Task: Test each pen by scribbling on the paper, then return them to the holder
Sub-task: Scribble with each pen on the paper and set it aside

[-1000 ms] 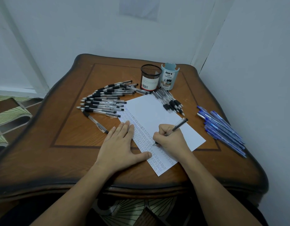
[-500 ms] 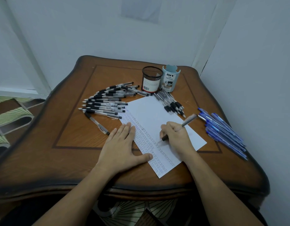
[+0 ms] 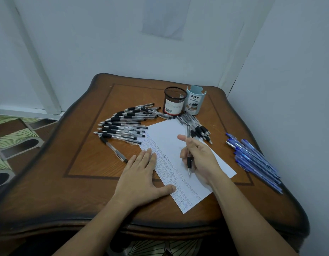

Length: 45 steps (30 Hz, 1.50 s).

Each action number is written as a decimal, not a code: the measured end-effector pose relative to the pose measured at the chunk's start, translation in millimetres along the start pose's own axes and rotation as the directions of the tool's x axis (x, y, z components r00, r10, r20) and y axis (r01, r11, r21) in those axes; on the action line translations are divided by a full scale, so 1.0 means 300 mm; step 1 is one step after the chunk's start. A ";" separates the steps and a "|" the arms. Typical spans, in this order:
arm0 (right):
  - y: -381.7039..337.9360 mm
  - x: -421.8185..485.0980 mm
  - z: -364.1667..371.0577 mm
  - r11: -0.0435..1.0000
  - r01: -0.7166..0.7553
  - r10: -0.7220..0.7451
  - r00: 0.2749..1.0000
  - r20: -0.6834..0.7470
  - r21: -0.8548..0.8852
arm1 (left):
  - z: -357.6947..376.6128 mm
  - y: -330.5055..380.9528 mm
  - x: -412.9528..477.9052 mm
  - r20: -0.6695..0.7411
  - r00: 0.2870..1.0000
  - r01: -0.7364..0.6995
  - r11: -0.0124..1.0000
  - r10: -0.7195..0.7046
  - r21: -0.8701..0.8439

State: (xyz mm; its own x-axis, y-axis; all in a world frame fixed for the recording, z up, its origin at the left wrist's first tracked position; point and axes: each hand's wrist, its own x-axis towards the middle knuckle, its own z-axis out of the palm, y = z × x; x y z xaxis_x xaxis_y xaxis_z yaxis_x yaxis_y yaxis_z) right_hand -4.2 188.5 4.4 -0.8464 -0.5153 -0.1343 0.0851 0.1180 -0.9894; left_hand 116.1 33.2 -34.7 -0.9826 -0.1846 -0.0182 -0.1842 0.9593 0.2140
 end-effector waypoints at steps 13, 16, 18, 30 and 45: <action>-0.056 0.126 -0.019 0.981 0.013 -0.032 0.995 -0.097 -0.194 | -0.009 0.002 -0.005 -0.008 1.000 0.000 1.000 0.000 -0.026; -0.084 0.222 -0.070 0.846 0.074 -0.185 0.970 -0.159 -0.528 | -0.011 0.002 -0.008 -0.008 1.000 0.001 0.999 -0.001 -0.034; -0.112 0.291 -0.100 0.739 0.084 -0.244 0.959 -0.148 -0.669 | -0.012 0.003 -0.009 -0.006 1.000 0.002 0.999 -0.002 -0.032; -0.103 0.448 -0.127 0.495 -0.008 -0.203 0.971 -0.125 -0.869 | -0.007 0.000 -0.007 -0.008 1.000 -0.005 0.999 0.004 -0.044; -0.085 0.405 -0.164 0.605 0.020 -0.258 0.951 -0.173 -0.796 | -0.015 0.002 -0.009 -0.011 1.000 -0.014 0.999 0.013 -0.052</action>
State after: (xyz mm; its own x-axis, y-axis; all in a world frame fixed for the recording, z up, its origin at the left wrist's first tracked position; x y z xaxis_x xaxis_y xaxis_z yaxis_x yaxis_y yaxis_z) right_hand -135.1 164.5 16.2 -0.9173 -0.3739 0.1372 -0.3836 0.7372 -0.5562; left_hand 118.9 33.3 -30.0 -0.9847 -0.1740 -0.0048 -0.1690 0.9494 0.2647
